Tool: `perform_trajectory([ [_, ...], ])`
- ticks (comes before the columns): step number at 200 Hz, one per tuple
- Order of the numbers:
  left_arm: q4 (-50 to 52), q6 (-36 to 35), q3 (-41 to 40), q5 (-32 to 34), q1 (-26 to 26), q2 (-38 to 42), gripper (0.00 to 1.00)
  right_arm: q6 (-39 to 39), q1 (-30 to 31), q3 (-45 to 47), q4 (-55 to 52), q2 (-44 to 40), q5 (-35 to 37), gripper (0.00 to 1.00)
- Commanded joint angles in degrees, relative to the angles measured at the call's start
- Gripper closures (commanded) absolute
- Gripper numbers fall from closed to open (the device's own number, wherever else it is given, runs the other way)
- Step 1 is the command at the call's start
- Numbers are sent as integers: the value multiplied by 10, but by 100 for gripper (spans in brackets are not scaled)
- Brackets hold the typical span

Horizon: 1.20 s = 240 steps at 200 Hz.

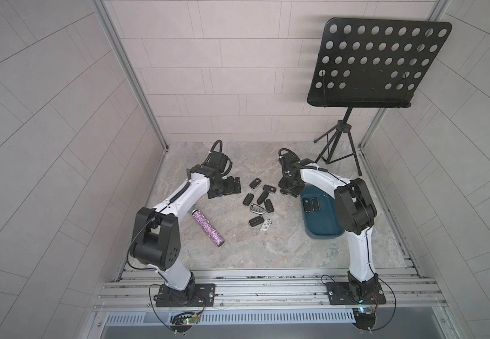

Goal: Place the car key into the storage box
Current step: Pick up the car key from the center of the board.

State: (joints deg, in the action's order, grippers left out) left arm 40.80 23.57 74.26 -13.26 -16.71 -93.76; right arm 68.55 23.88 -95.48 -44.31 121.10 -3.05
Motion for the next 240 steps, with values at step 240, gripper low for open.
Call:
perform_trajectory([
  [240,1,14,-15,3,32,16,0,128,-11,-91,-67,102,-2,56],
])
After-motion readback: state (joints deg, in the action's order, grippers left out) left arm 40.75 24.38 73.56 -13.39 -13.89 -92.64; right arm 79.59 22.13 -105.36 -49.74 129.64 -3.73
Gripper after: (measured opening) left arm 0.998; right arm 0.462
